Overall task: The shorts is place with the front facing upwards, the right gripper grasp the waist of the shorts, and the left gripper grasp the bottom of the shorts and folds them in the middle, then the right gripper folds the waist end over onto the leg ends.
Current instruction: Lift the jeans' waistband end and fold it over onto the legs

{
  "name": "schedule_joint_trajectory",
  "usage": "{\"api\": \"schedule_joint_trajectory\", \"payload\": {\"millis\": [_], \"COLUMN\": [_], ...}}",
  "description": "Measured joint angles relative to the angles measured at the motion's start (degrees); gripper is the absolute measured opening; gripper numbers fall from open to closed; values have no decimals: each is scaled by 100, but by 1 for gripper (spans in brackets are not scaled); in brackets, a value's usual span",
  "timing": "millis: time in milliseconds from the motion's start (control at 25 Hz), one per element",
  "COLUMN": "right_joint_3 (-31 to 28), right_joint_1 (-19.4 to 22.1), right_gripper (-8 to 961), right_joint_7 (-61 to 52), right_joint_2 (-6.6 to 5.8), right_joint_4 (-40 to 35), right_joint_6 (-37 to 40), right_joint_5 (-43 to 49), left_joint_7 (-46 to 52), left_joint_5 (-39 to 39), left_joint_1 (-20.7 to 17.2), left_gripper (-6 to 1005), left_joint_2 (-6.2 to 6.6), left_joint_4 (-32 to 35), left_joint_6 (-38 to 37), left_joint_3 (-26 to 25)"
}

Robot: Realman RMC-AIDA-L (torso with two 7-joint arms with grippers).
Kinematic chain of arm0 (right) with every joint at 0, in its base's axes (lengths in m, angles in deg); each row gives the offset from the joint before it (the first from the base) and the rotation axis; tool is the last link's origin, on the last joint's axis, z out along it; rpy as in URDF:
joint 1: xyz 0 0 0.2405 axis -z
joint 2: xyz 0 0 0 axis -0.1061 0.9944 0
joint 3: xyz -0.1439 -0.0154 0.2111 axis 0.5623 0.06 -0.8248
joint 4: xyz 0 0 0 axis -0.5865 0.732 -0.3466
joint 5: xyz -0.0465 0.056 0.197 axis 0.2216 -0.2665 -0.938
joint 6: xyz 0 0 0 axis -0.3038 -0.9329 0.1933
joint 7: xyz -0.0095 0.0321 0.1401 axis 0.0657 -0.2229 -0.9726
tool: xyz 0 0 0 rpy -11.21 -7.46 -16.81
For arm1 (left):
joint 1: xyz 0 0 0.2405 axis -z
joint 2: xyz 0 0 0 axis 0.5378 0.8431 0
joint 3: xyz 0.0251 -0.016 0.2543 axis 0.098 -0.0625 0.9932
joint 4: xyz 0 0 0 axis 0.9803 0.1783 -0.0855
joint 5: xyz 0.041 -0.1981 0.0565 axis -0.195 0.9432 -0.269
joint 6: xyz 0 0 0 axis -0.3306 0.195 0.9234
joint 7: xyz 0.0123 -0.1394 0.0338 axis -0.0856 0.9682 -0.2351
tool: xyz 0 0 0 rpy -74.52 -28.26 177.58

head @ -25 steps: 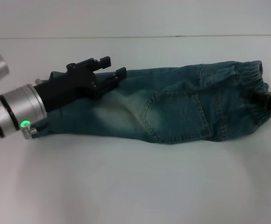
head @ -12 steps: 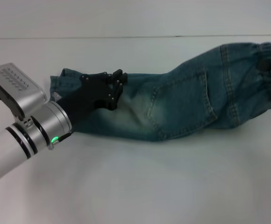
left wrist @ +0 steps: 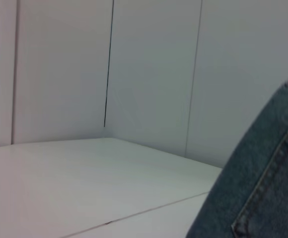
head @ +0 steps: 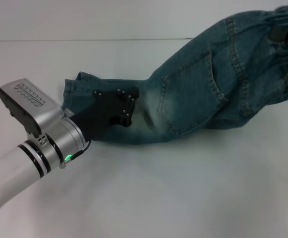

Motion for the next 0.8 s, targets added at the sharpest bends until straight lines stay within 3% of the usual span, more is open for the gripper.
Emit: {"api": "schedule_joint_trajectory", "payload": {"millis": [280,400,640,800], "right_joint_3": [538,919,1300,1534], "right_joint_1": [-395,-673,-1654,-2337], "right_gripper": [114,114,114,114], "right_joint_7": [-672,-935,-1155,-1177], "right_joint_2": [-39,-127,-169,-75], "right_joint_4": [-462,-529,-545,-511], "right_joint_6": [104,-24,-394,-844], "right_joint_5": [29,107,861,1465], "left_joint_7": [-9,-19,-24,-32], "left_joint_5": [-17,-32,-47,-65], "left_joint_1": [332,460,606,743], "left_gripper": [1,1,0,0], "left_joint_2": [0,0,0,-1], "left_joint_4": [-351,-533,-822,-1046], "left_joint_6": [-12,-18,-67,-159], "left_joint_3": [1,1,26,44]}}
